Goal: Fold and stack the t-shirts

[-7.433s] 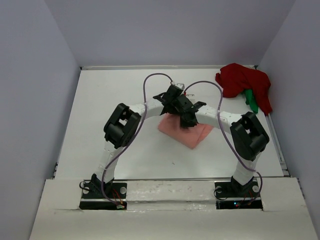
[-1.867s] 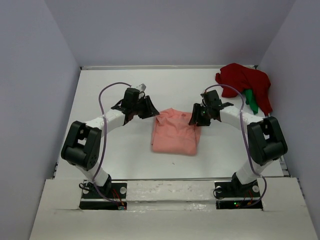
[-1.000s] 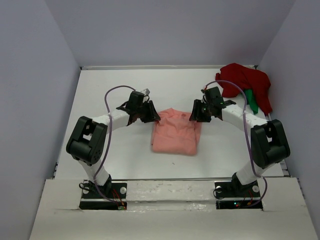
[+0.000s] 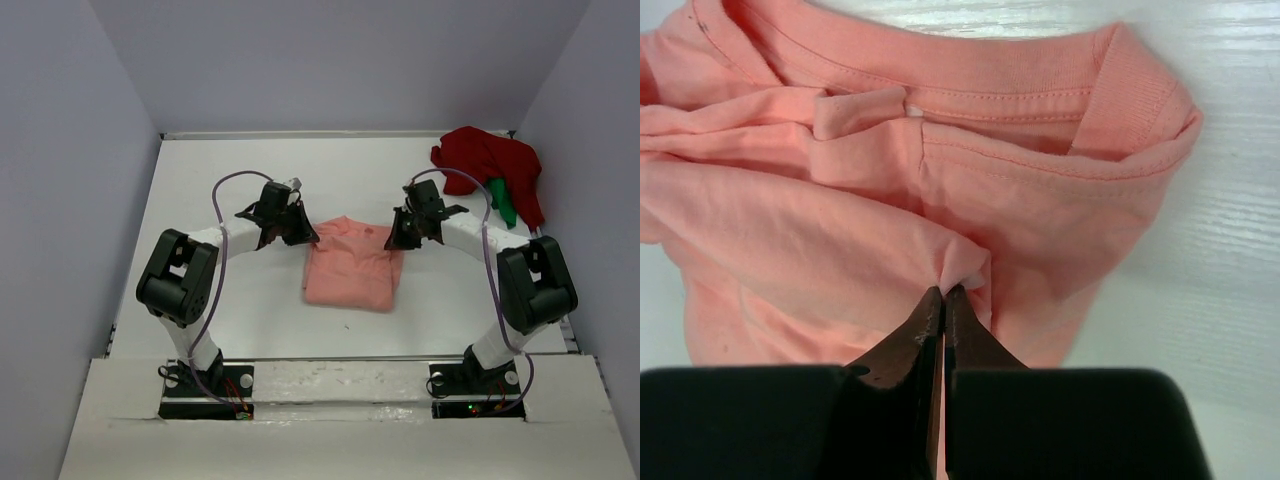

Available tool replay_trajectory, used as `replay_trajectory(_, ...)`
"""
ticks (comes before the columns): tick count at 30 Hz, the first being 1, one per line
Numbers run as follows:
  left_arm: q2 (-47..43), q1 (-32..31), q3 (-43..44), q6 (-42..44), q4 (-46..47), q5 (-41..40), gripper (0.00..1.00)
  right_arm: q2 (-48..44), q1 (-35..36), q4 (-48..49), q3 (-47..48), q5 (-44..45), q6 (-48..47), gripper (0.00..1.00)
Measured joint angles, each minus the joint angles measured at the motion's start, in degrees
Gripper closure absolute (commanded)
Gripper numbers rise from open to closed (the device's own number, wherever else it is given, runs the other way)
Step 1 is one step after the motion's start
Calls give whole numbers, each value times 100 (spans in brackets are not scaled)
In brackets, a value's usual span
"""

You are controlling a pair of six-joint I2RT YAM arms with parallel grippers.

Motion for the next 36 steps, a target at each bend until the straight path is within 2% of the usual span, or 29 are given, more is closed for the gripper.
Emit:
replay_trajectory(9, -4, -50, 203, 50, -258, -103, 100, -619, 0, -83, -212, 573, 164, 100)
replay_trajectory(20, -4, -138, 636, 240, -455, -127, 100, -634, 0, -188, -212, 940, 190, 100)
replay_trajectory(26, 63, -358, 1213, 509, -568, -278, 100, -623, 0, -197, -208, 1316, 210, 100)
replay_trajectory(36, 1165, -529, 2162, 721, -470, -291, 100, -328, 42, -472, 181, 2162, 149, 100)
